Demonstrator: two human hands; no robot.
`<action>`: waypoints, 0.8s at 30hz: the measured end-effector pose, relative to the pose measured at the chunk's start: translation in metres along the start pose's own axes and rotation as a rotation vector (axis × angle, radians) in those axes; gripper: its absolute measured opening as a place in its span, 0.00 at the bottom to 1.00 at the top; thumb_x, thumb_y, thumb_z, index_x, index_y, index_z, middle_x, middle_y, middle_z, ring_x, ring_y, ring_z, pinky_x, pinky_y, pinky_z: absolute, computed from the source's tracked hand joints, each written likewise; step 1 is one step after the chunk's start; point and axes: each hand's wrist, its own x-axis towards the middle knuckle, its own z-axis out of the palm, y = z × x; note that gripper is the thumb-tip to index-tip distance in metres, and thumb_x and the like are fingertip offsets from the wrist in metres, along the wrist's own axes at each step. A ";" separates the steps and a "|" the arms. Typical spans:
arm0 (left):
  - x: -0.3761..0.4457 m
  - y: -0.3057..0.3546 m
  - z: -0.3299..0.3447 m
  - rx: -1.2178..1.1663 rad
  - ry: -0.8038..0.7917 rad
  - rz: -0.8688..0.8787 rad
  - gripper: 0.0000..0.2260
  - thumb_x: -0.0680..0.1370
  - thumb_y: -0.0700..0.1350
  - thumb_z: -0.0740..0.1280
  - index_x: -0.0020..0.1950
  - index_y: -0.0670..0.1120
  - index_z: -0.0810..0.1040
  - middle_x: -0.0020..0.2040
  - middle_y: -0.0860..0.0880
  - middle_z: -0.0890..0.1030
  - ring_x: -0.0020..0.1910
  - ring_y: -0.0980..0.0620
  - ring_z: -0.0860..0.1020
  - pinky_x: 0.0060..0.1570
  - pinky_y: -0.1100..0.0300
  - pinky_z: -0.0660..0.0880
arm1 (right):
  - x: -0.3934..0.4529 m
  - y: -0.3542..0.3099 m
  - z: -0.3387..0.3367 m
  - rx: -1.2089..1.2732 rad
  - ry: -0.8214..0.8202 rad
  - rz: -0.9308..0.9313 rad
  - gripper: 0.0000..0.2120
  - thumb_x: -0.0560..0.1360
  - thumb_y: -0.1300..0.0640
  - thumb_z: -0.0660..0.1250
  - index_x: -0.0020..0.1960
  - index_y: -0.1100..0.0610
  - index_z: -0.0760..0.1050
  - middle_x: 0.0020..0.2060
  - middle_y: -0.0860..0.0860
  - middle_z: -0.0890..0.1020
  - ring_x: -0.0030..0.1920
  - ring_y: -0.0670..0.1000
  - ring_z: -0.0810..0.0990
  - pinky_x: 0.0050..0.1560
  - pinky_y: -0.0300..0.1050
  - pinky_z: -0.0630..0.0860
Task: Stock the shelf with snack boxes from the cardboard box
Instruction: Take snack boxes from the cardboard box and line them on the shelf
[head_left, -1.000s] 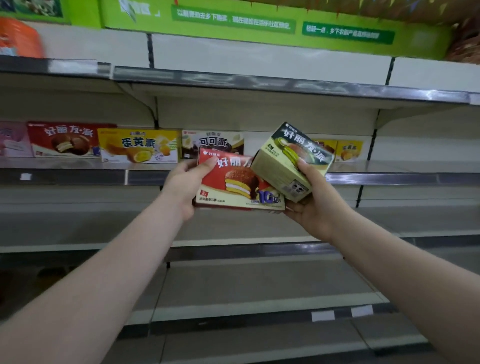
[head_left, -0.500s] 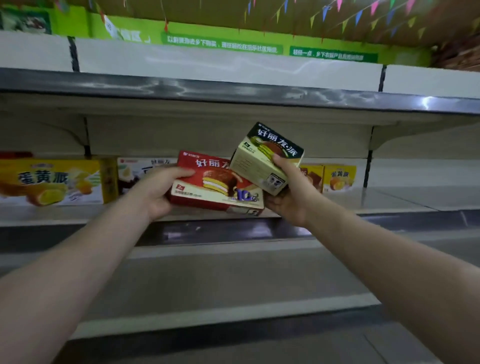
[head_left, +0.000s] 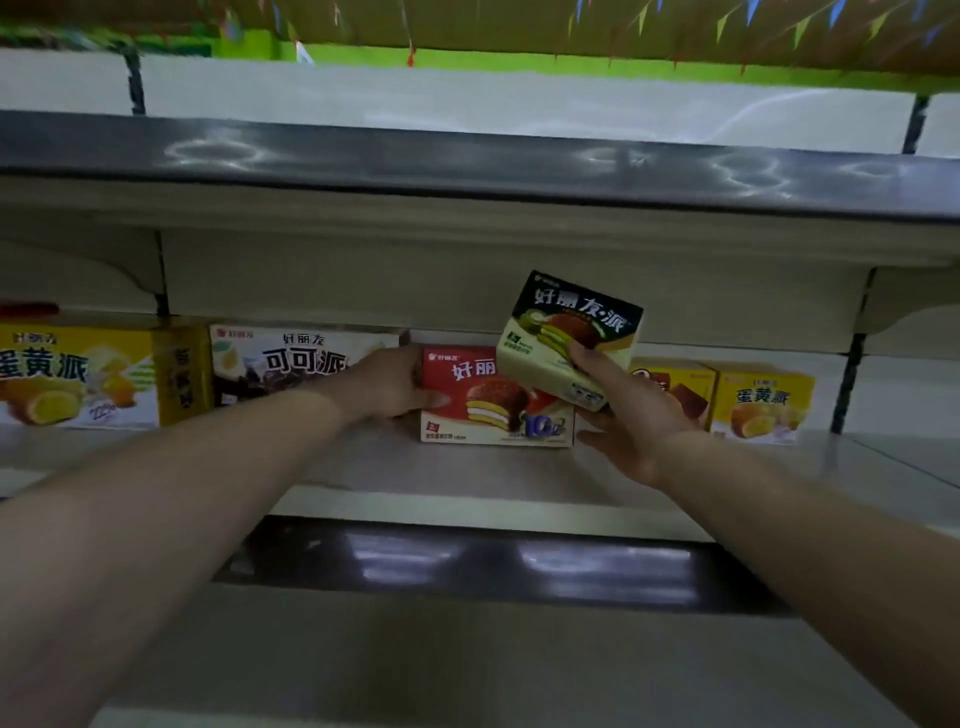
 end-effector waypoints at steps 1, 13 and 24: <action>0.006 0.000 0.002 0.077 0.015 -0.013 0.22 0.76 0.48 0.71 0.67 0.45 0.71 0.62 0.47 0.78 0.57 0.47 0.79 0.47 0.63 0.74 | 0.003 0.001 -0.001 -0.028 -0.043 -0.003 0.21 0.71 0.49 0.73 0.61 0.54 0.72 0.49 0.50 0.82 0.49 0.47 0.79 0.44 0.45 0.73; 0.042 -0.010 0.012 0.281 0.175 -0.131 0.24 0.70 0.48 0.76 0.63 0.42 0.75 0.54 0.42 0.82 0.44 0.45 0.83 0.35 0.60 0.76 | 0.053 0.010 0.018 -0.010 -0.101 0.039 0.34 0.66 0.47 0.77 0.66 0.59 0.70 0.55 0.52 0.79 0.52 0.51 0.77 0.51 0.45 0.75; 0.050 -0.010 0.031 0.583 0.043 -0.076 0.19 0.78 0.54 0.66 0.57 0.38 0.77 0.58 0.39 0.79 0.56 0.42 0.77 0.48 0.57 0.72 | 0.066 0.014 0.034 0.056 -0.065 0.063 0.32 0.67 0.43 0.74 0.66 0.56 0.71 0.53 0.53 0.83 0.49 0.52 0.82 0.43 0.45 0.75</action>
